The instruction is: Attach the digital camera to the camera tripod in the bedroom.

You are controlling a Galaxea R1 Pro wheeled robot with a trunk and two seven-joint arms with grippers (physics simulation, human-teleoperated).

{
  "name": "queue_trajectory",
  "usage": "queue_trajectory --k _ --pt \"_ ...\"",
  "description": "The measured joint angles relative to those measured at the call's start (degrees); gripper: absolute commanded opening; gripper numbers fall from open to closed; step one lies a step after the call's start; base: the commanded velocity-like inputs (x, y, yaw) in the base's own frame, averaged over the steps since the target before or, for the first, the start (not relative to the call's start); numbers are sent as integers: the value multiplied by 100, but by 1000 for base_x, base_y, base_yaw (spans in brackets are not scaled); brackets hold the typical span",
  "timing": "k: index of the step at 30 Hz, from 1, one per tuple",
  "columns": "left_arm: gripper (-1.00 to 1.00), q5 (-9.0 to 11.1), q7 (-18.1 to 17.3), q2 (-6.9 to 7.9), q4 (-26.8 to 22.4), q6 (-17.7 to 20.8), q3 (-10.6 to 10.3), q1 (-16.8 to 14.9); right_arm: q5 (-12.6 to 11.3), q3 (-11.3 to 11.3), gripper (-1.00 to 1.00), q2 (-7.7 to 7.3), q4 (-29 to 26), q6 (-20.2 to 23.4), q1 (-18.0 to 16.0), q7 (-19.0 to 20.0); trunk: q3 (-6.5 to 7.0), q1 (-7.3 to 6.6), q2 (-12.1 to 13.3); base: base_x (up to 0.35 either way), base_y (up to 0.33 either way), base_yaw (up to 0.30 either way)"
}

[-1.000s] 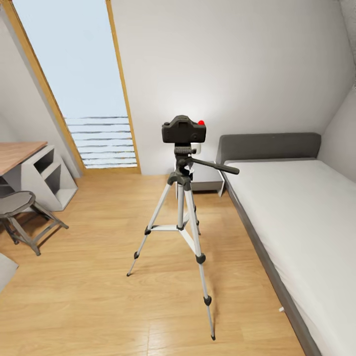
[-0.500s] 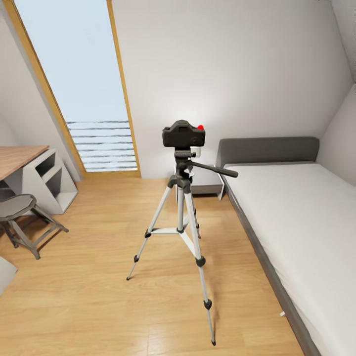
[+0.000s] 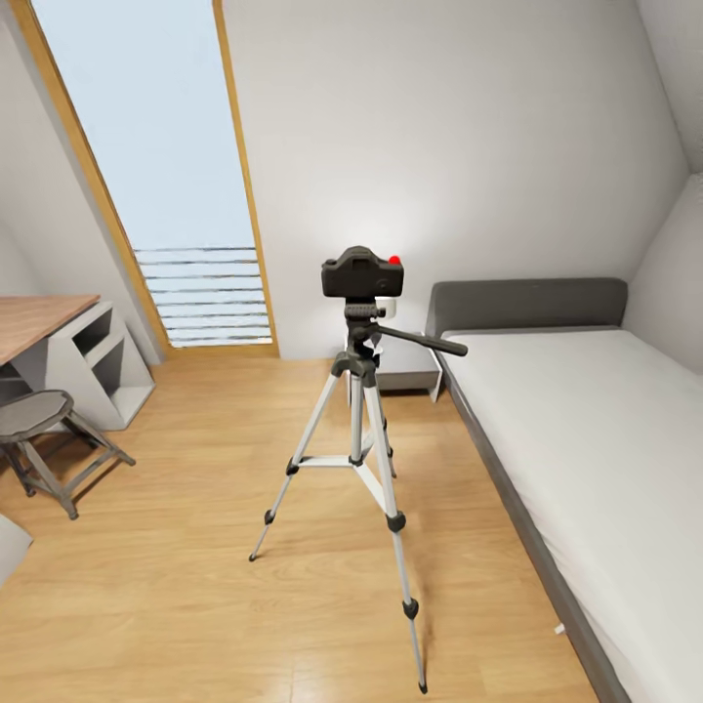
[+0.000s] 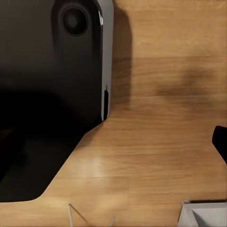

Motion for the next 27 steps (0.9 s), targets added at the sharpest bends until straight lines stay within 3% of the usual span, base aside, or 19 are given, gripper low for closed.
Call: queue_trajectory --k 9,17,27 --pt "100 2 -11 71 0 -11 -5 35 -16 0 100 4 -2 -2 4 0 83 0 0 0 0 0" --pt "100 -13 -33 89 -3 -36 -13 40 -277 -8 100 2 3 -2 5 -1 157 0 0 0 0 0" --pt "100 -158 -589 128 4 -55 -20 40 -362 -9 100 1 6 -9 5 -2 249 0 0 0 0 0"
